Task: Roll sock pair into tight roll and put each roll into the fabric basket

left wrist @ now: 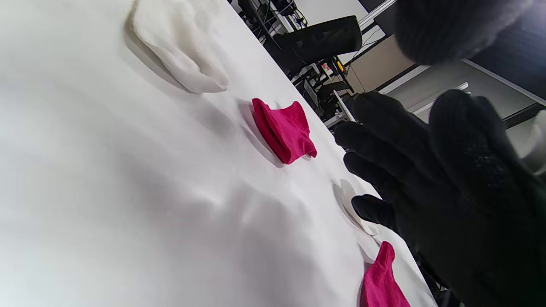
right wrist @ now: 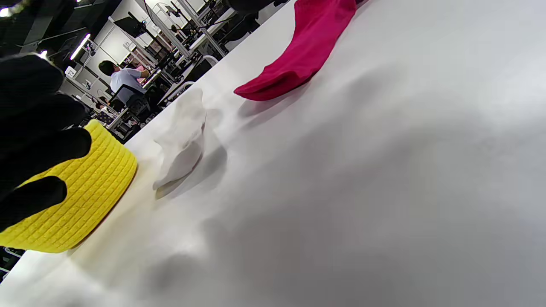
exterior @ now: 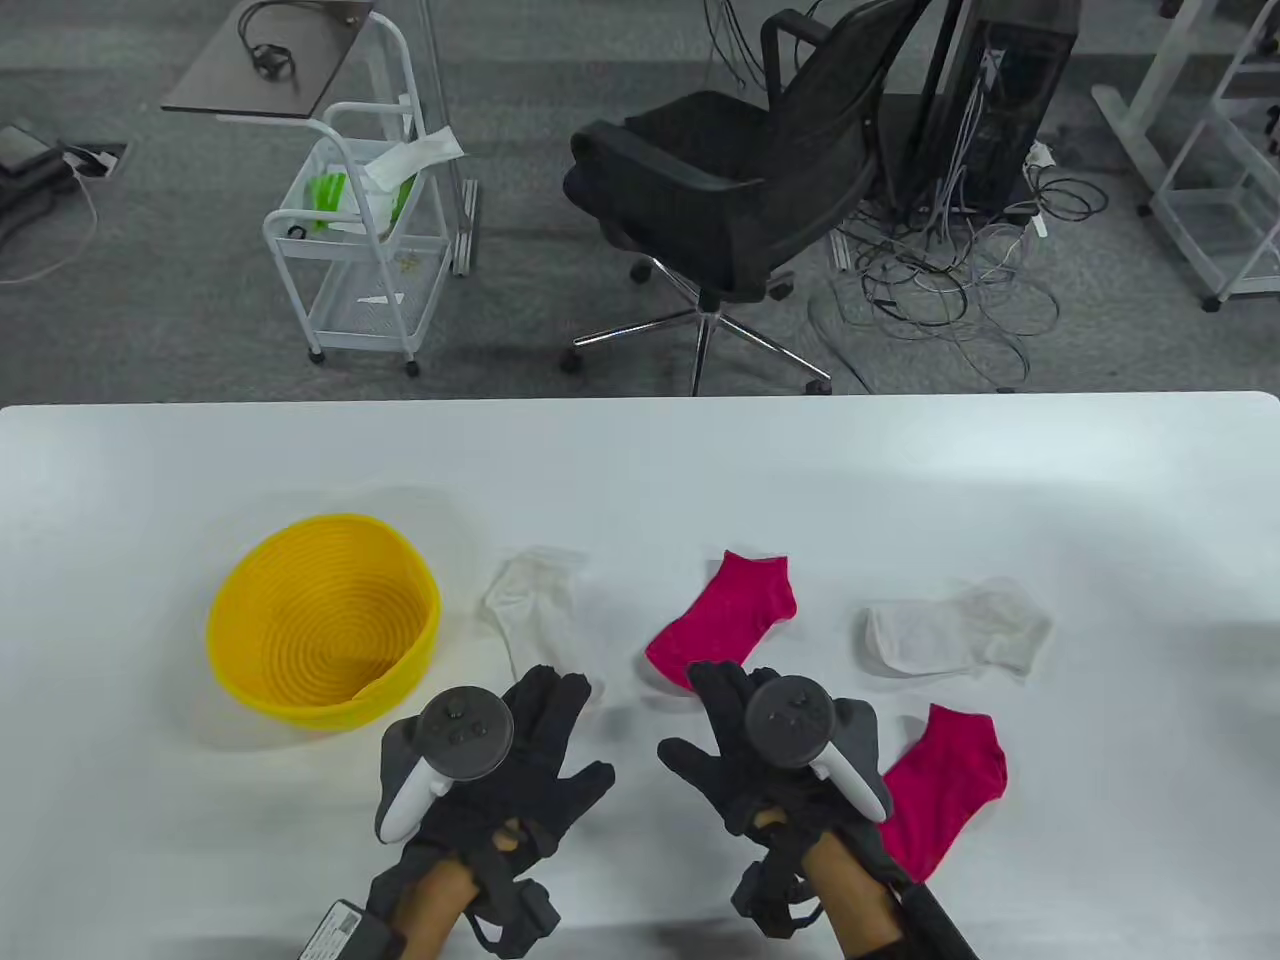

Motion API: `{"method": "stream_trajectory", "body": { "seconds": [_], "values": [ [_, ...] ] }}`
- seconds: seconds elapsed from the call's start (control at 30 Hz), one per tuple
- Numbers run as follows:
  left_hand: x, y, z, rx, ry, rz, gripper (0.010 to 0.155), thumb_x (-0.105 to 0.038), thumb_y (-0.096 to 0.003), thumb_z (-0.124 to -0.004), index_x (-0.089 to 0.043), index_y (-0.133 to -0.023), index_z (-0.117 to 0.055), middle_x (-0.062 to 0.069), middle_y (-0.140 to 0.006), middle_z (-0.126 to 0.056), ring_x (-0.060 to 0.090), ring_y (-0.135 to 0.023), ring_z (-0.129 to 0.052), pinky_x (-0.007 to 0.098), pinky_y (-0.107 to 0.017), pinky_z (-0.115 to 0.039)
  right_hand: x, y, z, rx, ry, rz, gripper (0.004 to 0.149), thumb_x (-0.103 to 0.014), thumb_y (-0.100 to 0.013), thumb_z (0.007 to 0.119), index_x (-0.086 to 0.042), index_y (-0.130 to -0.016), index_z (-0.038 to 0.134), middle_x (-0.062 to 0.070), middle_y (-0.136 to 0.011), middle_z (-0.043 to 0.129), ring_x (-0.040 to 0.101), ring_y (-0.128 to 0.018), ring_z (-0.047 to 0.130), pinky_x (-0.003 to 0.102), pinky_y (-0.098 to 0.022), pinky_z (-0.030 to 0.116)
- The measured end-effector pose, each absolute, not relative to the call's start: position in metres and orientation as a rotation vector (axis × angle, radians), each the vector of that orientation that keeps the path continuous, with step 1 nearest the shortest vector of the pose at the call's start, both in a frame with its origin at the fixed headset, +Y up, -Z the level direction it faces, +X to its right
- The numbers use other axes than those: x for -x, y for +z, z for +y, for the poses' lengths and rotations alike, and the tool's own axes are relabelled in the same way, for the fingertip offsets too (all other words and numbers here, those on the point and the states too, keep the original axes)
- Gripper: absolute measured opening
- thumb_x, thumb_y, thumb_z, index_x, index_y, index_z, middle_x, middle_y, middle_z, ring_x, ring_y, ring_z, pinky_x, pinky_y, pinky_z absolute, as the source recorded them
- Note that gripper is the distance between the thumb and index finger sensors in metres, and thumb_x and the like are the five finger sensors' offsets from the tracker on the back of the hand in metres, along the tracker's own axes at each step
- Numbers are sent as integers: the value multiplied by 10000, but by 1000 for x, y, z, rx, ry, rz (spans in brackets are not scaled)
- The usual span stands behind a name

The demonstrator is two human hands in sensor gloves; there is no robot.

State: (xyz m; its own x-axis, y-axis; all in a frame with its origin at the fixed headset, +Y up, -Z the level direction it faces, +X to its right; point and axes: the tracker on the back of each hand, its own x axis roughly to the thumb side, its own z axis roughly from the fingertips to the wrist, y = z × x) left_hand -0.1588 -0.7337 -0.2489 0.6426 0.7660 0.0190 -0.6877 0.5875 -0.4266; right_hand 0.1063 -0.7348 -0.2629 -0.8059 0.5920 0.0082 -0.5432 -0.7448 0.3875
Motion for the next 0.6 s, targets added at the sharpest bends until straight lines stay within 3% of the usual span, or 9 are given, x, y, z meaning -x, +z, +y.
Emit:
{"method": "stream_trajectory", "body": {
  "seconds": [0.47, 0.6],
  "values": [
    [162, -248, -731, 390, 880, -209, 841, -625, -388, -713, -392, -1055, -257, -17, -1147, -69, 291, -1117, -101, 594, -717, -87, -109, -263, -731, -192, 2481, 467, 899, -786, -351, 588, -386, -1085, 260, 7, -1210, 262, 392, -1124, 186, 697, -723, 304],
    [162, -248, -730, 387, 886, -213, 839, -623, -387, -714, -392, -1055, -262, -18, -1148, -71, 290, -1117, -102, 594, -718, -87, -118, -264, -719, -162, 2480, 355, 873, -757, -362, 613, -369, -1082, 307, 8, -1202, 312, 381, -1128, 281, 669, -732, 397]
  ]
}}
